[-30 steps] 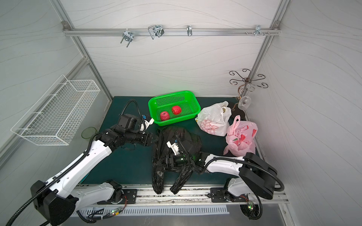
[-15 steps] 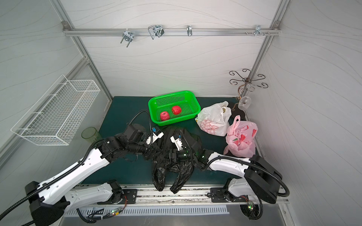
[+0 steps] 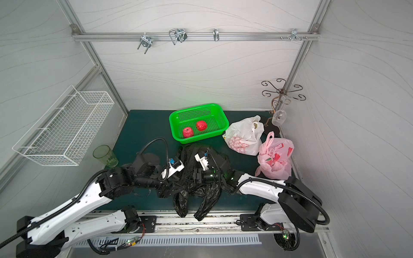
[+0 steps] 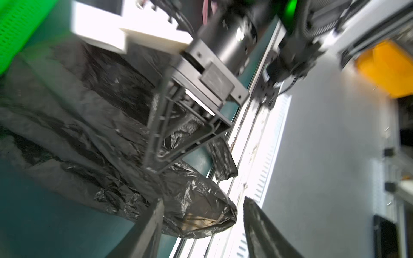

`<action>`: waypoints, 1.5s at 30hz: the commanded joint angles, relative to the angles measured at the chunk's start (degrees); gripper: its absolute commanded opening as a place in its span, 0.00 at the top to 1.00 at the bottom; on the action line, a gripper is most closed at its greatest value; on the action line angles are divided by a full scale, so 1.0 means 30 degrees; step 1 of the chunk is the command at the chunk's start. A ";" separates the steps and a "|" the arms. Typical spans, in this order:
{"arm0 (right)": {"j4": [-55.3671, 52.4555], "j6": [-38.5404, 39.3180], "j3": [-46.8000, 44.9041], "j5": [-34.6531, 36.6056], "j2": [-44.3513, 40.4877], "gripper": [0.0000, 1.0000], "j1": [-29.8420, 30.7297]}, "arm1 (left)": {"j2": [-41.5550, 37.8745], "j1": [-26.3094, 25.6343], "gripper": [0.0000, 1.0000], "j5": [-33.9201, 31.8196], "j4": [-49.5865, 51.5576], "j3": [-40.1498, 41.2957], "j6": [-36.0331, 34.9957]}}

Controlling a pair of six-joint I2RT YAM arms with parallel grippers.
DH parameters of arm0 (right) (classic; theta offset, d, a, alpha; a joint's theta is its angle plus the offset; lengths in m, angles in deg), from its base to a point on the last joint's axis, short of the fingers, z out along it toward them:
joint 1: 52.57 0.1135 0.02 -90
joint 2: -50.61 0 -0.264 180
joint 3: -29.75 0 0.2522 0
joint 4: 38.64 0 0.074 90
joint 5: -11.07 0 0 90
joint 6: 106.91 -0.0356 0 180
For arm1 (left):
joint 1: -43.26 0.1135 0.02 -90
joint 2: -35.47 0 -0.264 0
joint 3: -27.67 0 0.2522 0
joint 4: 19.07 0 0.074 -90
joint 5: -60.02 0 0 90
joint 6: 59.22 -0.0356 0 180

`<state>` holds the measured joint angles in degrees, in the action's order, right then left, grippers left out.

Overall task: Untie the knot of a plastic bag & take out the apple
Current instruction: Adjust the plastic bag at the center of the board.

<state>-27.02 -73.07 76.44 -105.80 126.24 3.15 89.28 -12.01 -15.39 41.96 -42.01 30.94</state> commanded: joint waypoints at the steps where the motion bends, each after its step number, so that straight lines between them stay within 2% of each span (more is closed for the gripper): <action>1: 0.1188 -0.0844 0.0066 -0.0201 0.0330 0.32 -0.0118 | 0.1312 -0.1701 0.41 -0.4922 0.0567 -0.1059 -0.0215; 2: 0.1191 -0.0945 0.0092 -0.0184 0.0336 0.31 -0.0120 | 0.1725 -0.2293 0.41 -0.6613 0.0709 -0.1127 0.0004; 4: 0.1176 -0.0967 0.0151 -0.0212 0.0399 0.32 -0.0144 | 0.2371 -0.3067 0.41 -0.8347 0.0804 -0.1159 0.0277; 11: 0.0942 -0.0967 0.0366 -0.0242 0.0155 0.32 -0.0147 | 0.5188 -0.4926 0.41 -1.2185 0.0793 -0.1599 0.2107; 14: 0.0990 -0.1054 0.0367 -0.0262 0.0077 0.31 -0.0147 | 0.6645 -0.5284 0.41 -1.3111 0.0997 -0.2193 0.2778; 18: 0.1100 -0.1157 0.0331 -0.0300 0.0068 0.31 -0.0147 | 0.7637 -0.5425 0.41 -1.2906 0.0437 -0.2536 0.2862; 25: 0.1525 -0.1368 0.0236 -0.0355 0.0212 0.32 -0.0143 | 0.7141 -0.5426 0.39 -1.1676 -0.0541 -0.2661 0.3140; 29: 0.2903 -0.2337 0.0143 -0.0849 0.0542 0.32 -0.0147 | 0.7514 -0.5435 0.38 -1.1126 -0.0526 -0.2603 0.3950; 34: 0.6098 -0.4718 -0.0201 -0.1798 0.1564 0.32 -0.0147 | 0.5192 -0.5459 0.37 -1.2349 -0.2356 -0.0596 0.4994; 40: 0.8773 -0.6448 -0.0009 -0.2504 0.3270 0.33 -0.0121 | 0.1190 -0.5502 0.36 -1.2187 -0.4034 0.1608 0.5592; 45: 1.1000 -0.7605 0.0118 -0.2684 0.4720 0.34 -0.0096 | -0.0408 -0.5543 0.36 -1.2447 -0.4426 0.2834 0.6067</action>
<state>-2.19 -91.17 75.63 -112.64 138.31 2.30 89.03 -28.12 -52.48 33.56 -34.34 46.75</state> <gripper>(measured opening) 0.665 0.642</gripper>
